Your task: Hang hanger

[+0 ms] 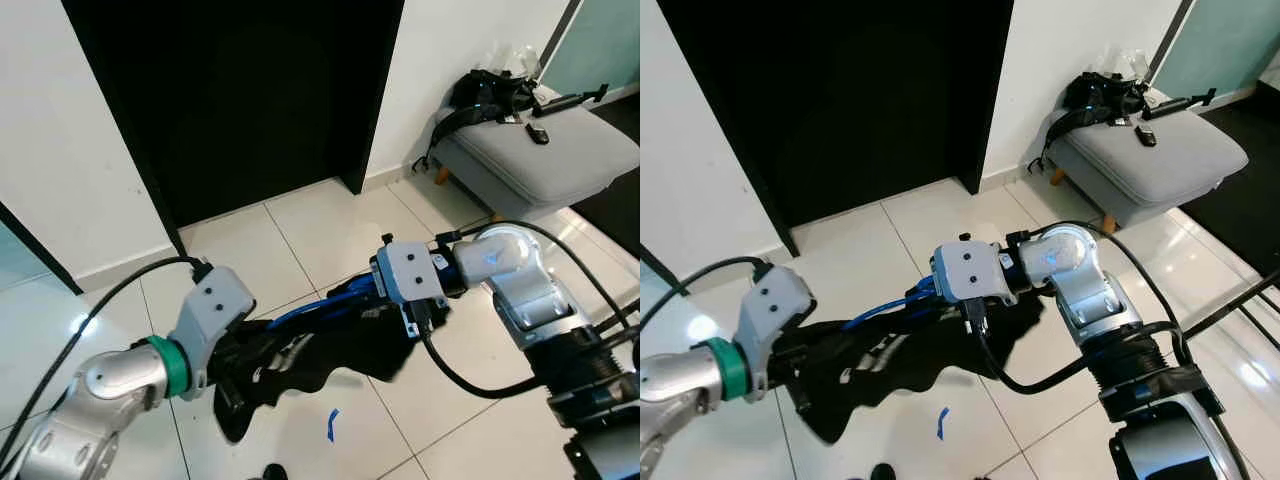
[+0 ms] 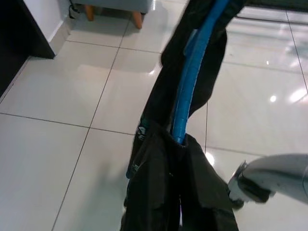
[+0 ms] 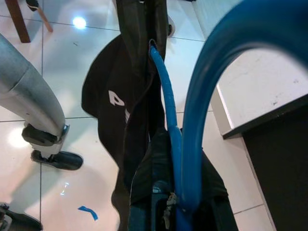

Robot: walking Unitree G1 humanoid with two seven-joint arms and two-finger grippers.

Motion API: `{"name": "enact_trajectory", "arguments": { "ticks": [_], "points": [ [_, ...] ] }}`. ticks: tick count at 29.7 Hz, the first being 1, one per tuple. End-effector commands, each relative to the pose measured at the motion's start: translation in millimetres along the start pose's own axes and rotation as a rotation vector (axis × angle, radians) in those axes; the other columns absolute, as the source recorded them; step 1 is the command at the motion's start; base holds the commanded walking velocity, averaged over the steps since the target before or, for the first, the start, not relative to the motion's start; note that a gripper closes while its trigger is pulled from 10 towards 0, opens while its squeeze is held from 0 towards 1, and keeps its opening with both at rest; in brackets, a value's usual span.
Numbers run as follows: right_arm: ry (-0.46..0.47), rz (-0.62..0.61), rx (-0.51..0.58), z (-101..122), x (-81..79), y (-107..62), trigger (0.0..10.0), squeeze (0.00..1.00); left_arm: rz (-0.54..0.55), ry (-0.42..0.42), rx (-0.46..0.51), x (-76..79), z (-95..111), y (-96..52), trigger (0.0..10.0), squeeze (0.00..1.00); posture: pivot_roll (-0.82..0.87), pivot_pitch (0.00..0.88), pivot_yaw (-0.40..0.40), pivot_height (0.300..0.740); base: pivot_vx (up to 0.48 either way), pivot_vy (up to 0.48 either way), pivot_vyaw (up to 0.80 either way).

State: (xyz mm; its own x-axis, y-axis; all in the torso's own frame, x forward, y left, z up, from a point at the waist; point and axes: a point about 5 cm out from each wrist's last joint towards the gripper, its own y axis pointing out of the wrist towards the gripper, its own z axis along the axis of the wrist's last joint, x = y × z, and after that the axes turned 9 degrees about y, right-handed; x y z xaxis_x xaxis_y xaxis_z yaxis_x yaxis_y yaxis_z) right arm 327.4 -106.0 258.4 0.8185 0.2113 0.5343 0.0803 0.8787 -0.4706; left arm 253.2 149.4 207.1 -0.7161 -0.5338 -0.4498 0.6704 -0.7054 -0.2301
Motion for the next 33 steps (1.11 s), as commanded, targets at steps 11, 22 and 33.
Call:
{"name": "enact_trajectory", "arguments": {
  "ticks": [11,22,33],
  "points": [
    [-0.006,0.18,0.039,3,-19.2,41.6,10.0,0.0,-0.147,0.19,0.115,32.8,21,8.5,10.0,0.0,-0.01,0.234,0.058,0.74,0.0,0.0,0.0],
    [-0.006,0.184,0.039,3,-19.0,41.0,10.0,0.0,-0.143,0.181,0.132,36.3,24,15.4,10.0,1.0,-0.01,0.236,0.055,0.74,0.0,0.0,0.0],
    [-0.007,0.181,0.035,3,-18.4,40.6,10.0,0.0,-0.097,0.219,0.099,29.5,19,8.2,10.0,0.0,-0.01,0.235,0.058,0.74,0.0,0.0,0.0]
  ]
}}
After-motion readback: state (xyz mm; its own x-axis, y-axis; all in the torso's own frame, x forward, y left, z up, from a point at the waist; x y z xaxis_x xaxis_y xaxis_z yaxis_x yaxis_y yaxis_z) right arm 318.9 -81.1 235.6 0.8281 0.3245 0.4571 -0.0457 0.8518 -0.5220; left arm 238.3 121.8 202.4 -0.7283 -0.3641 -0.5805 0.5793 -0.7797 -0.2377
